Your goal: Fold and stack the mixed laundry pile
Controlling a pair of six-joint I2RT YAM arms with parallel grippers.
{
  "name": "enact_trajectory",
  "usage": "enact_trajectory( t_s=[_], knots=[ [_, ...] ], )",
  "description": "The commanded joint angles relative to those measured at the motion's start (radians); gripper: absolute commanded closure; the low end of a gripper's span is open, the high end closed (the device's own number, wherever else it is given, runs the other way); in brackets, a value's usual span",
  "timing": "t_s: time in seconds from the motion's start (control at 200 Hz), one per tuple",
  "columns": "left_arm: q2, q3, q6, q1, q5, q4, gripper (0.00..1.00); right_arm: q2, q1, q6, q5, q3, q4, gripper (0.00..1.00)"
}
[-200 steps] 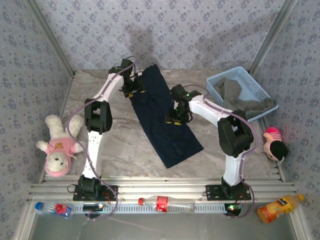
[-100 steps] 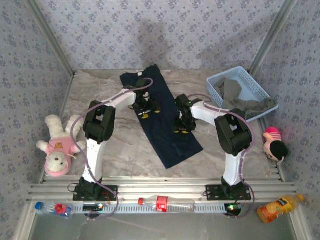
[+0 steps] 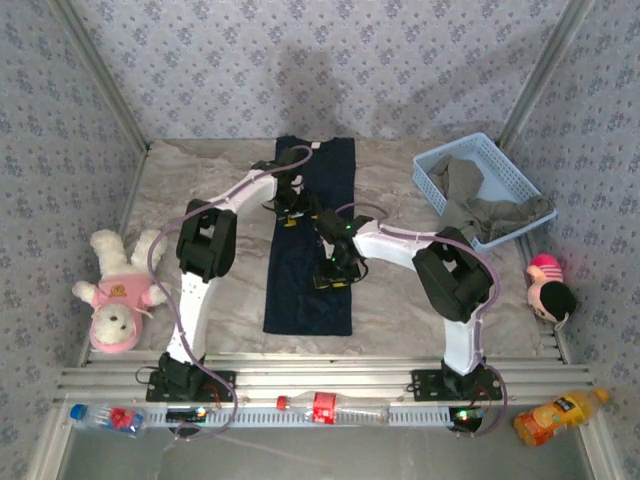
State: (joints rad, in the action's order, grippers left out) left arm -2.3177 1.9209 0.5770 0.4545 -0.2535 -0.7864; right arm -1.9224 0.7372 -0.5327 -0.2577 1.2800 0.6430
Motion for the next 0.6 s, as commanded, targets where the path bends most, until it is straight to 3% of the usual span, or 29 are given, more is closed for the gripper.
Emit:
enact_trajectory(
  t_s=[0.0, 0.18, 0.315, 0.595],
  knots=[
    [0.024, 0.005, -0.034, -0.024, 0.058, -0.073, 0.30, 0.033, -0.044, -0.009, 0.005, 0.007, 0.057, 0.57],
    [0.182, -0.040, -0.062, -0.035, 0.051, -0.145, 0.22, 0.180, -0.043, 0.049, 0.049, -0.031, 0.128, 0.52],
    [0.352, -0.217, -0.044, -0.010, 0.017, -0.144, 0.22, 0.286, -0.005, 0.057, 0.048, -0.127, 0.156, 0.52],
    [0.600, -0.710, 0.196, 0.152, 0.001, 0.100, 0.39, 0.377, 0.134, 0.087, 0.093, -0.280, 0.148, 0.59]
  ],
)
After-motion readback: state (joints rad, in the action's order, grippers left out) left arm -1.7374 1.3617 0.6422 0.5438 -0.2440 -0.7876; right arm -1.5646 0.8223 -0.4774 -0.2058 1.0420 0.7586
